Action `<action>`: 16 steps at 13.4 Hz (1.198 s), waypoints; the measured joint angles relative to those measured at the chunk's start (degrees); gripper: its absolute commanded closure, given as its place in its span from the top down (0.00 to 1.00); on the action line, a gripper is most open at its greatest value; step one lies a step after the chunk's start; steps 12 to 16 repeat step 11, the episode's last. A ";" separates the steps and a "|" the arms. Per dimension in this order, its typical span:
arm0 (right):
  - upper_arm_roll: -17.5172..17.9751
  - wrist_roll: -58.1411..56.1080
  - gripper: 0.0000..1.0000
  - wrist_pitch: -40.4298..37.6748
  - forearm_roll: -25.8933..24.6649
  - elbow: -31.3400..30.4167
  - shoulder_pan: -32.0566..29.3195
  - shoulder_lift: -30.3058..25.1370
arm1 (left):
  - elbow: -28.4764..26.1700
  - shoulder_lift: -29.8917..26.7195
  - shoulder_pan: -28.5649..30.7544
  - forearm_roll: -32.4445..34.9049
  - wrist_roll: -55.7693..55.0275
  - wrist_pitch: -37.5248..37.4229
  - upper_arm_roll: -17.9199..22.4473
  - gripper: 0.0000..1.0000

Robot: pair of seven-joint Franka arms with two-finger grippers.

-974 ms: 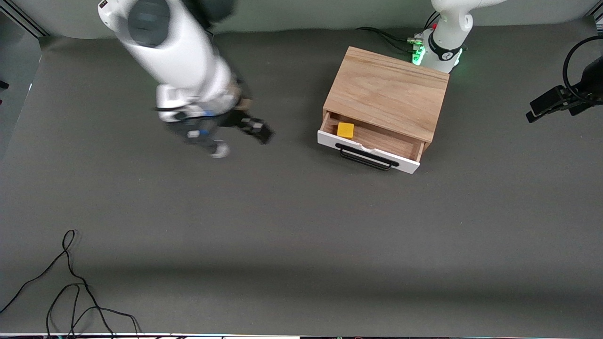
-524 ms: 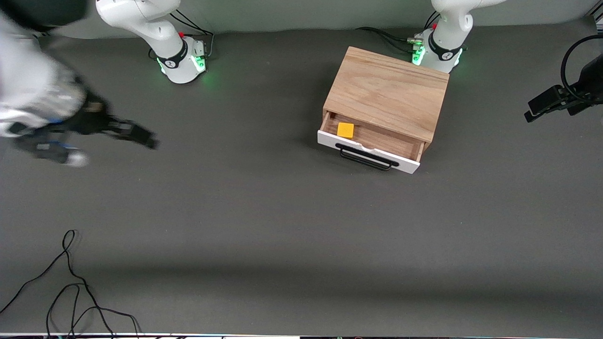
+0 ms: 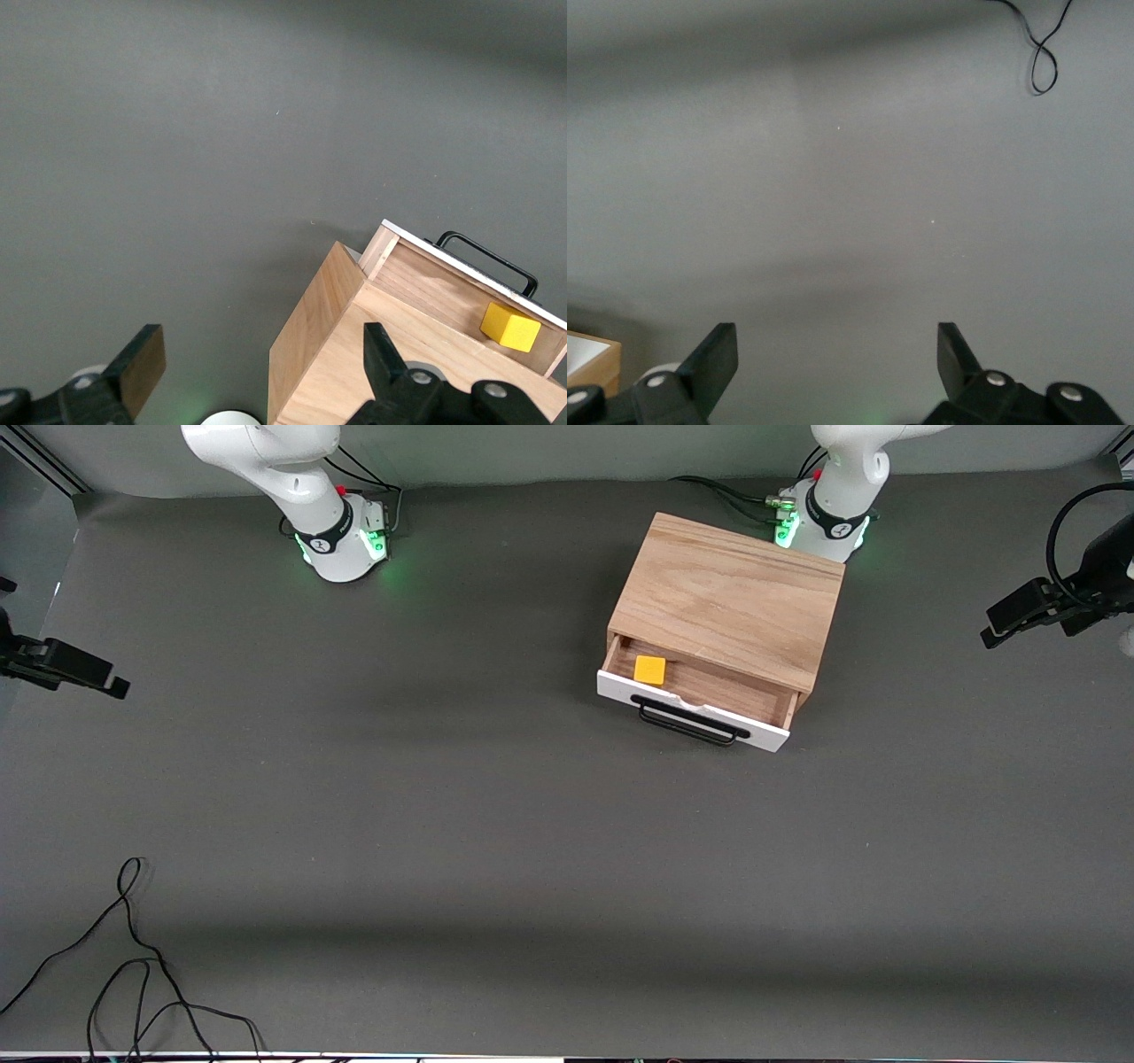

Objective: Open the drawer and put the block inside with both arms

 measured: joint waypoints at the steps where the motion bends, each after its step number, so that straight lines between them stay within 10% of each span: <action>1: -0.01 -1.03 1.00 0.01 -0.67 0.00 -0.25 0.00 | -0.02 -0.01 -0.01 0.00 0.25 0.02 -0.02 1.00; 16: -1.19 -4.68 1.00 0.11 -2.13 -1.33 -0.34 0.06 | -0.08 -0.06 -0.78 0.03 0.64 0.03 -0.67 1.00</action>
